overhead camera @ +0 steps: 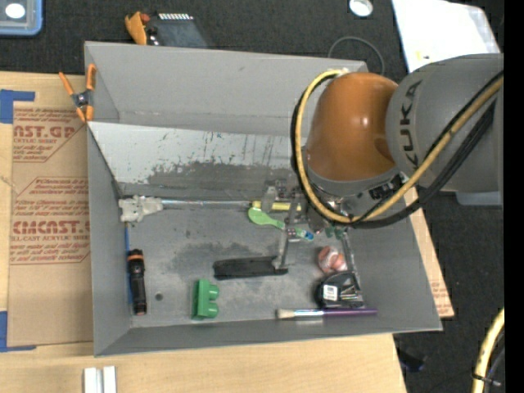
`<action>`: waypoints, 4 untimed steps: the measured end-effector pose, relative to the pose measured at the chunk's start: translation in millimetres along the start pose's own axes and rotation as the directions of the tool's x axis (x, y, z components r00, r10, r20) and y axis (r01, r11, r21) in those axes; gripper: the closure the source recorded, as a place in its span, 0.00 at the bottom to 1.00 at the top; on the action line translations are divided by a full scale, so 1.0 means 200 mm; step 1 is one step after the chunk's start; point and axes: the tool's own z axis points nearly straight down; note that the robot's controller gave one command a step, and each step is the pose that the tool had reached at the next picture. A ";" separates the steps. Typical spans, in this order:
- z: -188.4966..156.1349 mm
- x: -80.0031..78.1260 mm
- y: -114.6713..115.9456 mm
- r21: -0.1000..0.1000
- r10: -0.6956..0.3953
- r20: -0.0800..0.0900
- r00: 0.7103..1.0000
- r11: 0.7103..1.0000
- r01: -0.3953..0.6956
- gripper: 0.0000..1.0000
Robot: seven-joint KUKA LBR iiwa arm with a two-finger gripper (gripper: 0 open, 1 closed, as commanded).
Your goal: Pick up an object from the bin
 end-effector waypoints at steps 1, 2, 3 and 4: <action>0.02 0.08 0.13 0.000 0.006 -0.008 1.000 1.000 -0.006 0.00; 0.25 0.02 0.34 -0.002 -0.060 0.005 0.998 0.998 0.060 0.00; 0.32 -0.15 0.65 0.001 -0.207 0.005 0.978 0.978 0.207 0.00; 0.38 -0.14 0.66 -0.001 -0.315 0.007 0.949 0.949 0.315 0.00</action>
Offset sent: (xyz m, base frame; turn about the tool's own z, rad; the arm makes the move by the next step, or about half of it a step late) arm -0.0028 0.0929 -0.0907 -0.0994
